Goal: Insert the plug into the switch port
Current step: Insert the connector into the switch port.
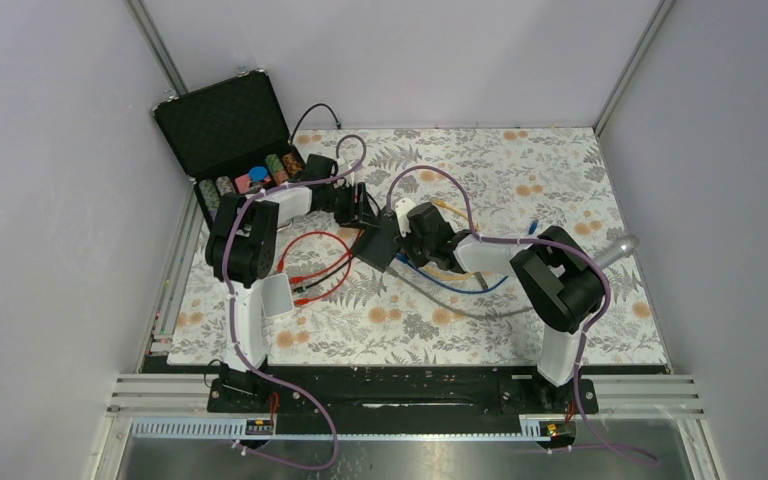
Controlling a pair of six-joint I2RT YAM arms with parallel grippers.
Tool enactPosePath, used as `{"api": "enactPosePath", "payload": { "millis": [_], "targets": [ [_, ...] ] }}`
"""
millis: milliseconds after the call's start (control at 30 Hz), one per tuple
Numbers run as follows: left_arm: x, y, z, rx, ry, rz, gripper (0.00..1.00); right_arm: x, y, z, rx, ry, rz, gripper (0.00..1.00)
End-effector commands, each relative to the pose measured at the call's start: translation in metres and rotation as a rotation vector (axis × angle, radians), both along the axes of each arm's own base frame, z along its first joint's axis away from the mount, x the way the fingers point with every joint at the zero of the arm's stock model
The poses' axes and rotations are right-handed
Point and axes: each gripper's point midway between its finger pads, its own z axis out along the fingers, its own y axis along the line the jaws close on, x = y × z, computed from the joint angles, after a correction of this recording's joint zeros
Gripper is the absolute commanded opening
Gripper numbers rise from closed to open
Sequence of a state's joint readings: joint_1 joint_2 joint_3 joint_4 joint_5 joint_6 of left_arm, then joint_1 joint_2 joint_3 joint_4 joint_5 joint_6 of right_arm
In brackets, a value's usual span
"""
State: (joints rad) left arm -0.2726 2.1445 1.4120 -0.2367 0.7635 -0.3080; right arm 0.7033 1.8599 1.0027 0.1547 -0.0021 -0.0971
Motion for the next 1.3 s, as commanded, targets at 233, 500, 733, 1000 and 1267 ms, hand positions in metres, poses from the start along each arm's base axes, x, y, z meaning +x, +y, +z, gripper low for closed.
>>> {"api": "enactPosePath", "payload": {
  "millis": [233, 500, 733, 1000, 1267],
  "targets": [
    [-0.152, -0.068, -0.001, -0.159, 0.391, -0.335, 0.42, 0.015, 0.084, 0.051, 0.272, -0.095, 0.156, 0.0],
    [-0.164, -0.085, 0.015, -0.281, 0.387, -0.363, 0.41, 0.022, 0.1, 0.048, 0.349, -0.022, 0.137, 0.0],
    [-0.181, -0.089, 0.022, -0.321, 0.419, -0.411, 0.41, 0.017, 0.085, 0.039, 0.316, 0.01, 0.07, 0.0],
    [-0.189, -0.091, 0.019, -0.298, 0.452, -0.44, 0.41, 0.024, 0.077, 0.022, 0.212, 0.046, 0.019, 0.0],
    [-0.172, -0.084, 0.019, -0.24, 0.43, -0.378, 0.42, 0.011, 0.055, 0.003, 0.165, 0.075, -0.035, 0.0]
  ]
}}
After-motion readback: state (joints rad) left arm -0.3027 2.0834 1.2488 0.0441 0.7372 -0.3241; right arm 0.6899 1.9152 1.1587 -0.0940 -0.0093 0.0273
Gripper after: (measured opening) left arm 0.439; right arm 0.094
